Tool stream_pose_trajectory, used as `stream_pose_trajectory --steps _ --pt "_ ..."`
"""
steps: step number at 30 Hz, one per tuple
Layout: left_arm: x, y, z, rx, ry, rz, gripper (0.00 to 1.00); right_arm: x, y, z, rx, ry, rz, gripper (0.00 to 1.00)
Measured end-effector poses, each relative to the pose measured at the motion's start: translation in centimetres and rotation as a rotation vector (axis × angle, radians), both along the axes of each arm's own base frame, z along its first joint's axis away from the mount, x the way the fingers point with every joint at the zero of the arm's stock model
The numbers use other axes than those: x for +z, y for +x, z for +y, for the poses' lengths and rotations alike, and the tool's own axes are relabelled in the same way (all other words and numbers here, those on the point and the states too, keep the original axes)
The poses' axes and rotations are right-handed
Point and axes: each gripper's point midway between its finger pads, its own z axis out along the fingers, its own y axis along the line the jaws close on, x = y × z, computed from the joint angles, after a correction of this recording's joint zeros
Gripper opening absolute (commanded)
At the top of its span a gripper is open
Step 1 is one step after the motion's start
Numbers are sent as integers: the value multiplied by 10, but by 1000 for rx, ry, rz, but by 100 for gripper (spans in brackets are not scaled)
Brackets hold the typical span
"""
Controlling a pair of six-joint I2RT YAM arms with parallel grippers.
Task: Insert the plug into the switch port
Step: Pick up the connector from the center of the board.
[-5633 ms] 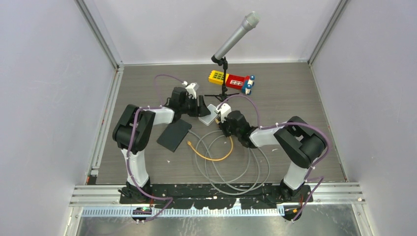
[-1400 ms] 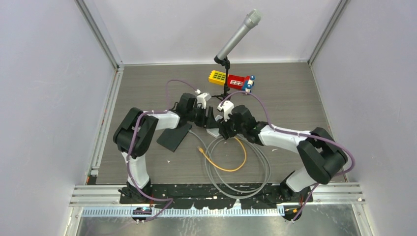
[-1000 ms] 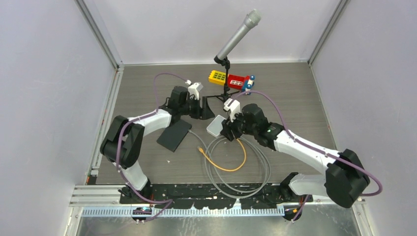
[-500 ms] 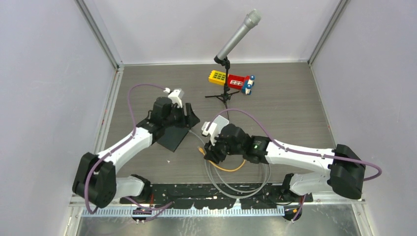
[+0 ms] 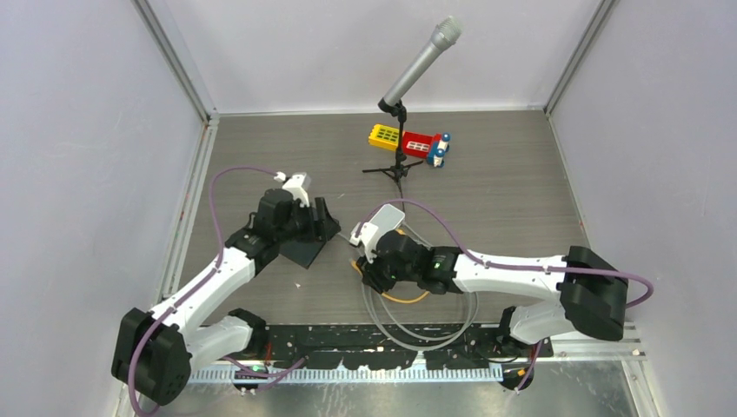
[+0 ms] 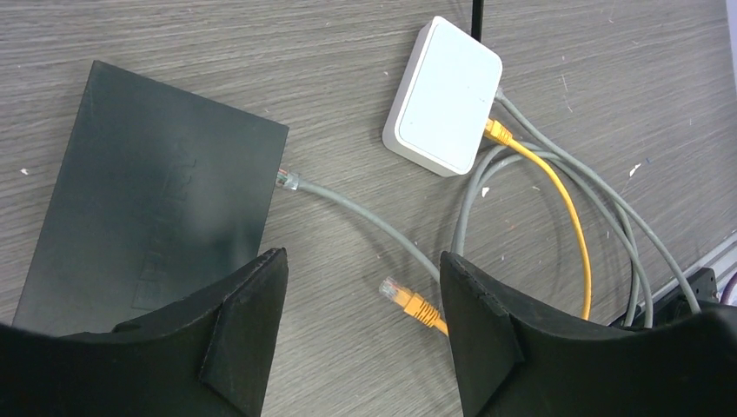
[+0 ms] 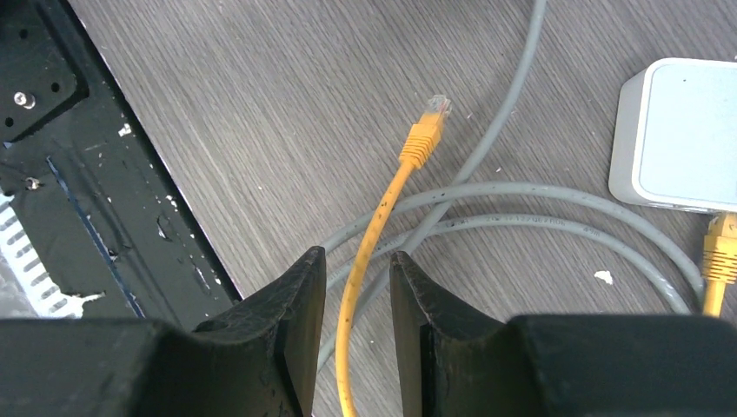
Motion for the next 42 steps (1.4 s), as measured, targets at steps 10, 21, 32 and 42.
stream_pose_trajectory --steps 10,21,32,42 --pt "1 -6 2 4 -2 11 67 -22 -3 1 -5 -54 22 35" --pt "5 -14 7 10 -8 4 67 -32 -5 -3 -8 -95 25 0" --pt "33 -22 15 61 -70 -75 66 77 -10 -19 29 153 -139 1" --pt "88 -39 10 120 -350 -165 73 96 -15 -54 -14 280 -225 1"
